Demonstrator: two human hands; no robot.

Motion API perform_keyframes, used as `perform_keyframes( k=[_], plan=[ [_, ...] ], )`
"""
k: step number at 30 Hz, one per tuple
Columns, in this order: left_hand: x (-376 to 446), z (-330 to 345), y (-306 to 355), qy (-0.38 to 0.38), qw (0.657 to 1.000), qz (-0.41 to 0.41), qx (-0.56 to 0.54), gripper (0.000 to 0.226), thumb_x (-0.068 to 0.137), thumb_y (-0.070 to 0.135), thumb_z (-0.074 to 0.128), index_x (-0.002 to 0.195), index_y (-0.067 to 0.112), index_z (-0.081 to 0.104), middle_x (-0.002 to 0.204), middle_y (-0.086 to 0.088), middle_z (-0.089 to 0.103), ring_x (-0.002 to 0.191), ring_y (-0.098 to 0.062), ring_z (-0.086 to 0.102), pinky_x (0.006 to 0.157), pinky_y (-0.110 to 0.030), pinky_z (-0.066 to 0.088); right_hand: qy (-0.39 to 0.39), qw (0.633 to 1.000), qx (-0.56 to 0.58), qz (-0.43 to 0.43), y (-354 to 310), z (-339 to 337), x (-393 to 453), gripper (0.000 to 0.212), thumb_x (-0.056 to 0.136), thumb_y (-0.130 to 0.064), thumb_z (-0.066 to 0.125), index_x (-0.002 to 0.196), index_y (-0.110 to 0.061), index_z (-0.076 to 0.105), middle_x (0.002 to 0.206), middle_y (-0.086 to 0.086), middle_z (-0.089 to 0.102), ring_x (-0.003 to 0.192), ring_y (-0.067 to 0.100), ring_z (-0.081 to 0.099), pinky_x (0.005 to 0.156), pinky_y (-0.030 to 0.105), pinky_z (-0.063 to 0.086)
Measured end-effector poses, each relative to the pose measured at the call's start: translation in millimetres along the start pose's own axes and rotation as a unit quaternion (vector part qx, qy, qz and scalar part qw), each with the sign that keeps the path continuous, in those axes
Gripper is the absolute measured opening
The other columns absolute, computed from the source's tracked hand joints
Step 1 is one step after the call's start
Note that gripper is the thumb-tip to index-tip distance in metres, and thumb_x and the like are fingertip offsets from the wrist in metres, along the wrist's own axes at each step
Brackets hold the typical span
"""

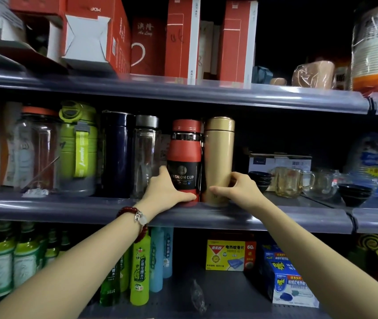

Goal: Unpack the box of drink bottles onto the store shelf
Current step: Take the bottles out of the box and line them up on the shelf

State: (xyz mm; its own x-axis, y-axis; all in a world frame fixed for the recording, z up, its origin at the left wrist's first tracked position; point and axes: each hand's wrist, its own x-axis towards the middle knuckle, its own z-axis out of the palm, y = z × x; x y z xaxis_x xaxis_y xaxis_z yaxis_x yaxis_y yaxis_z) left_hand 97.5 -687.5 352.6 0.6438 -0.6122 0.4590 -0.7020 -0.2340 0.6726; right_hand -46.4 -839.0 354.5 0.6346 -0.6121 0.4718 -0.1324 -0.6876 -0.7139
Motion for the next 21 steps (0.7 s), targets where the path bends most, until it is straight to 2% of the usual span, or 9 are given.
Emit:
perform_keyframes(
  k=[3,5,9,12,14,17,21],
  plan=[
    [-3,-1,1,-0.012,1.000,0.000,0.015,0.091,0.058,0.045,0.085,0.125,0.011,0.034,0.125,-0.011,0.056,0.111,-0.028,0.058,0.093,-0.037,0.049,-0.028,0.999,-0.016,0.028,-5,-2,0,0.060,0.073,-0.035,0.080,0.121,-0.010,0.055,0.110,0.005,0.066,0.094,0.019,0.065,0.080,0.032,0.057],
    [-5,-2,2,-0.015,0.999,0.002,0.051,0.090,0.061,0.048,0.082,0.126,0.007,0.033,0.125,-0.014,0.056,0.111,-0.030,0.058,0.093,-0.039,0.050,-0.025,0.998,-0.042,0.040,-9,-2,-4,0.060,0.073,-0.037,0.080,0.121,-0.012,0.054,0.112,0.005,0.065,0.095,0.019,0.064,0.081,0.032,0.055],
    [-9,-12,1,-0.011,0.994,0.027,0.110,0.068,0.072,0.040,0.077,0.120,0.004,0.044,0.116,-0.014,0.061,0.105,-0.030,0.061,0.086,-0.035,0.052,0.054,0.995,-0.077,0.025,-17,6,-16,0.075,0.075,-0.036,0.079,0.135,-0.011,0.043,0.123,0.005,0.060,0.101,0.019,0.057,0.081,0.027,0.047],
    [-13,-25,-8,-0.026,0.994,0.066,0.089,0.041,0.078,0.024,0.072,0.112,0.006,0.056,0.106,-0.011,0.066,0.096,-0.027,0.065,0.083,-0.033,0.054,0.102,0.990,-0.099,0.008,-24,14,-25,0.062,0.078,-0.028,0.077,0.131,-0.009,0.049,0.119,0.008,0.063,0.099,0.019,0.058,0.081,0.028,0.047],
    [-18,-35,-15,-0.046,0.993,0.086,0.069,0.040,0.080,0.019,0.069,0.116,0.005,0.059,0.103,-0.010,0.066,0.097,-0.025,0.065,0.085,-0.031,0.053,0.118,0.987,-0.108,0.019,-29,20,-30,0.053,0.081,-0.023,0.074,0.127,-0.008,0.052,0.116,0.008,0.065,0.094,0.018,0.057,0.078,0.027,0.046],
    [-24,-52,-25,-0.051,0.990,0.114,0.057,0.043,0.081,0.019,0.069,0.122,0.008,0.061,0.112,-0.009,0.067,0.103,-0.020,0.064,0.095,-0.028,0.049,0.135,0.981,-0.133,0.041,-36,27,-38,0.045,0.081,-0.021,0.072,0.120,-0.007,0.055,0.111,0.008,0.066,0.092,0.019,0.057,0.072,0.026,0.041],
    [-31,-78,-42,-0.036,0.987,0.141,0.072,0.032,0.079,0.015,0.067,0.111,0.010,0.069,0.108,-0.006,0.070,0.100,-0.017,0.065,0.089,-0.021,0.048,0.152,0.973,-0.165,0.062,-50,40,-52,0.043,0.081,-0.023,0.072,0.116,-0.005,0.056,0.109,0.011,0.066,0.100,0.030,0.062,0.072,0.028,0.042]
  ],
)
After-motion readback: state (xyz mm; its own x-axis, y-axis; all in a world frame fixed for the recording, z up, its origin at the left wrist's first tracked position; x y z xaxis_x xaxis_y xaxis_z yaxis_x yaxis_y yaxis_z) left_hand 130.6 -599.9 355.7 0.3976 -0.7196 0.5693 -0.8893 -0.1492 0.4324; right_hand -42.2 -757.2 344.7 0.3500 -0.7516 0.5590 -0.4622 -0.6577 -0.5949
